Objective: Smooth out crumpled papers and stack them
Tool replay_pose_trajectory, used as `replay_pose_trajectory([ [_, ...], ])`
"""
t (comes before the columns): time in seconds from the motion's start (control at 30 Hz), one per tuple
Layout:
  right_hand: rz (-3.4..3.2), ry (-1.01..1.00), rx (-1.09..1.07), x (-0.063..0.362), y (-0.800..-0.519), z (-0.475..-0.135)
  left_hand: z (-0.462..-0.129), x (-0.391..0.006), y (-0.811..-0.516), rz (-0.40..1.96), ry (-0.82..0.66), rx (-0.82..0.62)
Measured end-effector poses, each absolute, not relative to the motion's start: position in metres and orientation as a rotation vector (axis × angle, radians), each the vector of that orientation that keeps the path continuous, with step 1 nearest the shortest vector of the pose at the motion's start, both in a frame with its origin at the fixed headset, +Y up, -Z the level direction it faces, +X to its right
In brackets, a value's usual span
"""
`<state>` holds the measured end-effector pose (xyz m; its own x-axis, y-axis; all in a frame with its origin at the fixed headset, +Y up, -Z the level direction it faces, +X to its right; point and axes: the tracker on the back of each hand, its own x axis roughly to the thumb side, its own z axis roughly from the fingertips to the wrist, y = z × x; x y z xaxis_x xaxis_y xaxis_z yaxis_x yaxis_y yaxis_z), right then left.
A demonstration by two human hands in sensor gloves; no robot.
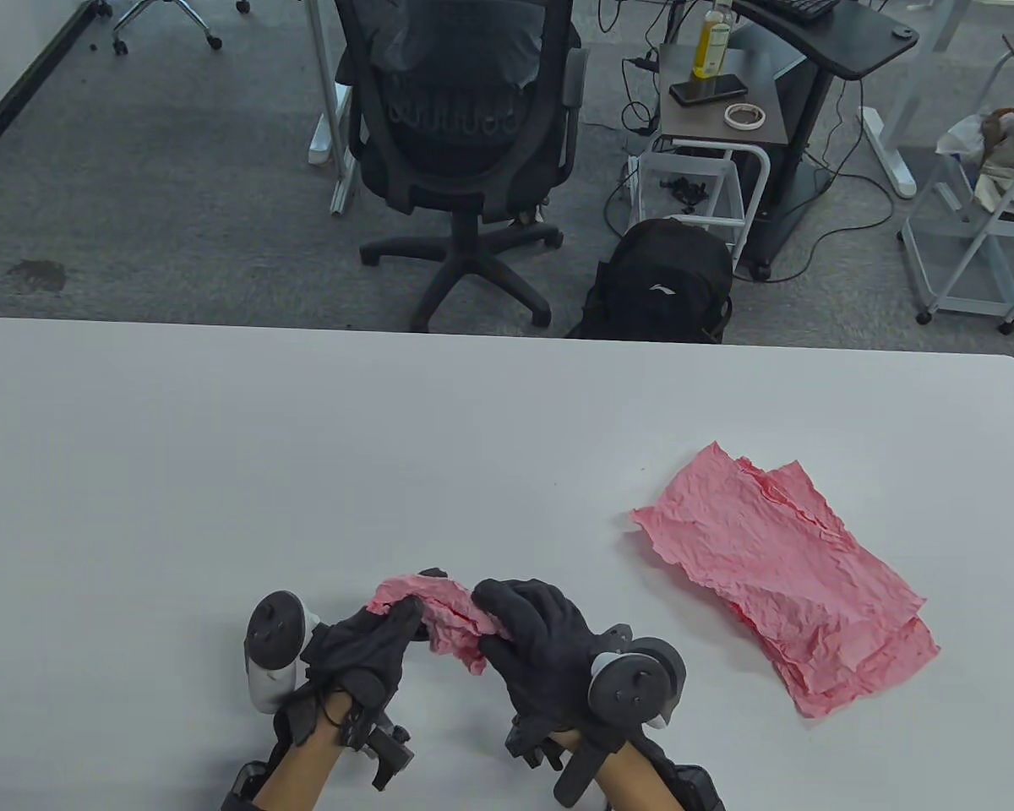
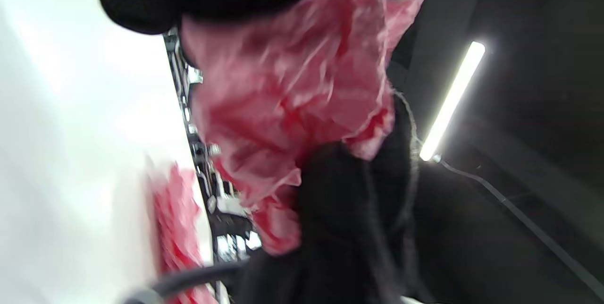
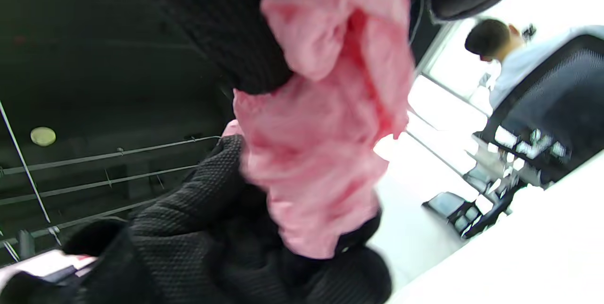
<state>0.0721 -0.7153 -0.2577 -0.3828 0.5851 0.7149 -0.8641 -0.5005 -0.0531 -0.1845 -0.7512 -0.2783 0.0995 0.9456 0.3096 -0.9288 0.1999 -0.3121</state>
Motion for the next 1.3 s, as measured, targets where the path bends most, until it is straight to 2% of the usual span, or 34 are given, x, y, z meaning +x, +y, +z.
replay_pose_trajectory([
  [0.03, 1.997, -0.532, 0.809, 0.072, -0.714, -0.258, -0.278, -0.183, -0.75, 1.331, -0.516, -0.035],
  [0.13, 1.966, -0.426, 0.86, 0.067, -0.717, -0.258, -0.274, -0.162, -0.755, 1.284, -0.652, -0.21],
  [0.17, 1.962, -0.412, 0.861, 0.065, -0.717, -0.257, -0.272, -0.155, -0.757, 1.295, -0.662, -0.252],
  [0.27, 1.956, -0.413, 0.888, 0.063, -0.716, -0.256, -0.274, -0.155, -0.758, 1.345, -0.614, -0.239],
  [0.37, 2.008, -0.272, 0.947, 0.058, -0.714, -0.257, -0.278, -0.164, -0.759, 1.522, -0.604, -0.267],
  [0.43, 2.068, -0.291, 0.909, 0.057, -0.717, -0.257, -0.278, -0.167, -0.758, 1.548, -0.597, -0.222],
  [0.67, 1.941, -0.211, 0.701, 0.077, -0.729, -0.275, -0.269, -0.166, -0.734, 1.211, -0.649, 0.045],
  [0.77, 1.978, -0.306, 0.728, 0.076, -0.725, -0.271, -0.27, -0.167, -0.739, 1.246, -0.642, 0.006],
  [0.87, 2.07, -0.53, 0.775, 0.074, -0.715, -0.261, -0.274, -0.166, -0.75, 1.338, -0.614, -0.123],
  [1.0, 2.098, -0.533, 0.907, 0.06, -0.711, -0.25, -0.272, -0.154, -0.756, 1.258, -0.708, -0.254],
  [1.07, 2.143, -0.57, 0.915, 0.058, -0.71, -0.248, -0.272, -0.156, -0.753, 1.263, -0.675, -0.185],
  [1.17, 2.087, -0.47, 0.968, 0.06, -0.714, -0.253, -0.274, -0.165, -0.748, 1.27, -0.641, -0.123],
  [1.23, 2.062, -0.418, 0.92, 0.06, -0.716, -0.255, -0.274, -0.168, -0.747, 1.272, -0.591, -0.064],
  [1.3, 2.032, -0.465, 0.837, 0.064, -0.715, -0.256, -0.275, -0.172, -0.748, 1.269, -0.55, -0.035],
])
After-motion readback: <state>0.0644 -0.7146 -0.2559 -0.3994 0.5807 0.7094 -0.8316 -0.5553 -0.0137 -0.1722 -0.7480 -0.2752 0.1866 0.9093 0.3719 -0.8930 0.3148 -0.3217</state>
